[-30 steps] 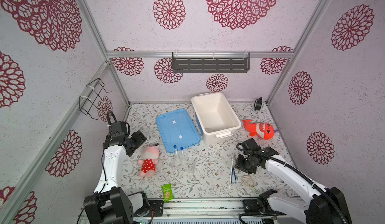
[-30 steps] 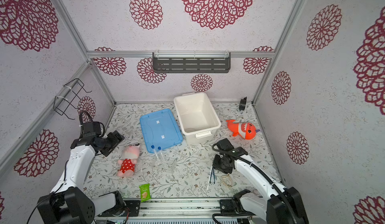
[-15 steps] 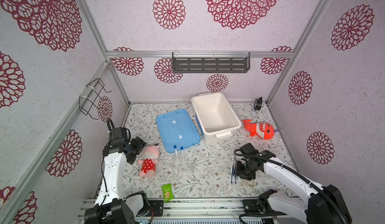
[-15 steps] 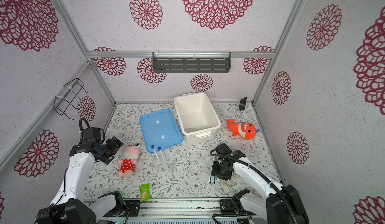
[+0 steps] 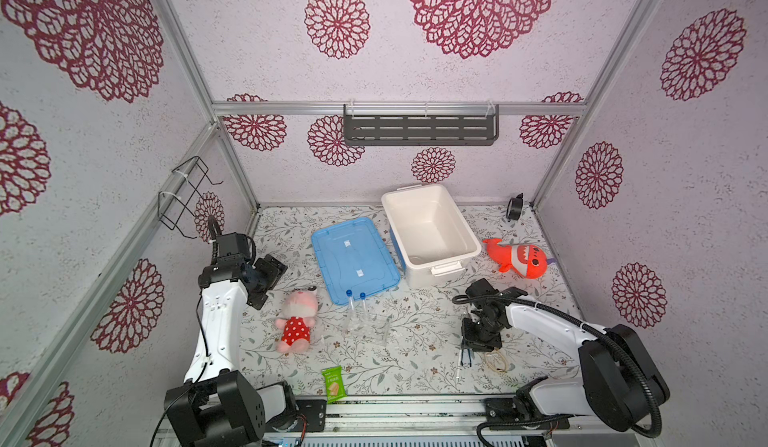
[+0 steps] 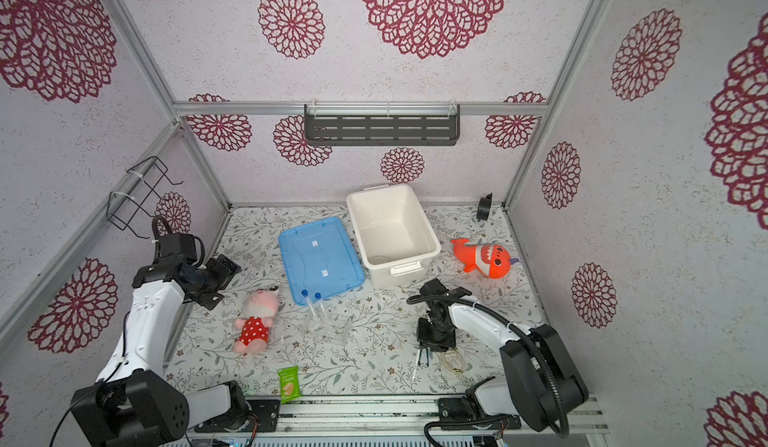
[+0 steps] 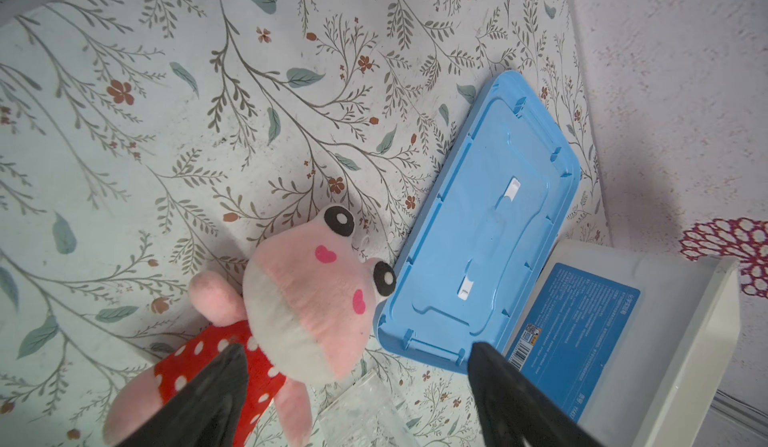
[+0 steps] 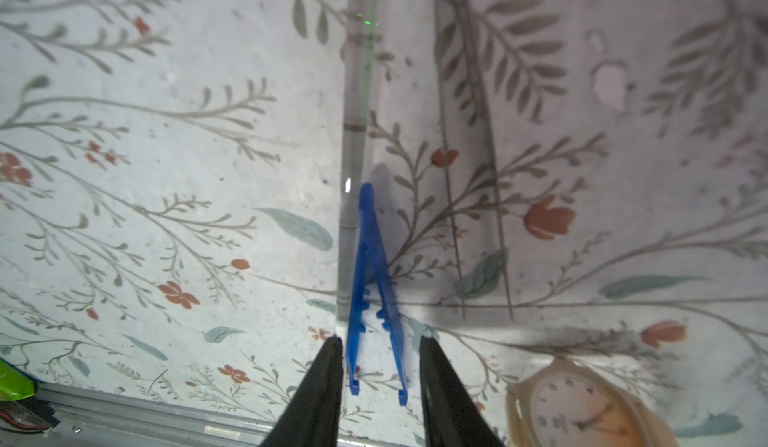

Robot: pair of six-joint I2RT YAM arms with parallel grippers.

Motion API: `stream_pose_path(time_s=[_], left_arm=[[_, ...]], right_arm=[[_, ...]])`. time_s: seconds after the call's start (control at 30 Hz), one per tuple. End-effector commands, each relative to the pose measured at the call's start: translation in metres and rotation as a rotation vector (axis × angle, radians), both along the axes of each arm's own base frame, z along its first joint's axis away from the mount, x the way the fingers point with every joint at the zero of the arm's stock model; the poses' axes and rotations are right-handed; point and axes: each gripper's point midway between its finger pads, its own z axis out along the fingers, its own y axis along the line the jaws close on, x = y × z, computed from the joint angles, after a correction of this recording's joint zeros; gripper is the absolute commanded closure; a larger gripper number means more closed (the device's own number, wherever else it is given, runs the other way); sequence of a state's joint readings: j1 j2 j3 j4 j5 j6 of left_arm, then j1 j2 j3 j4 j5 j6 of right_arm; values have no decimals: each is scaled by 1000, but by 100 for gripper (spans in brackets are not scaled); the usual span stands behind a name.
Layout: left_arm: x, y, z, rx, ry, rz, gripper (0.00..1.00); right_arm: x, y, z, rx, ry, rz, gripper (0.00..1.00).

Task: Organize the chemistry lab equipment
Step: 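Reach the right gripper toward the blue plastic tweezers nearer the robot, then close the right gripper on the blue plastic tweezers and lift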

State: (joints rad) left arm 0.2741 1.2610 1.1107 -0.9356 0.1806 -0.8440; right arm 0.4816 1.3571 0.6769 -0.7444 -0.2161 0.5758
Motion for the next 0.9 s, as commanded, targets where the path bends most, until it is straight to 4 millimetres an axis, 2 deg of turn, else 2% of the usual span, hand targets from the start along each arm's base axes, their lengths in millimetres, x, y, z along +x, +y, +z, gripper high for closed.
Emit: stream_pose_path(time_s=[0.0,0.3,0.53,0.67,0.73,0.87], left_arm=[[9,2,6,23,0,13,14],[29,-7,7,8,8,-2,14],[34,-10,12,-8,8,-15,14],[29,-9,11,6,32,-23,14],[28,-9,10,7,36,-20,14],[24,-12,9,-6,37,-25,14]], right_arm=[[-2,-1,-1,-6,-7,40,68],[-9,-17,-11,-81,5,2,76],[-11,-23,-5,-103,9,-33,77],[-9,-23,0,-90,-16,-25,77],[-10,-26,-2,-106,-10,-15,76],[-8,-24,-2,-95,-18,-14,65]])
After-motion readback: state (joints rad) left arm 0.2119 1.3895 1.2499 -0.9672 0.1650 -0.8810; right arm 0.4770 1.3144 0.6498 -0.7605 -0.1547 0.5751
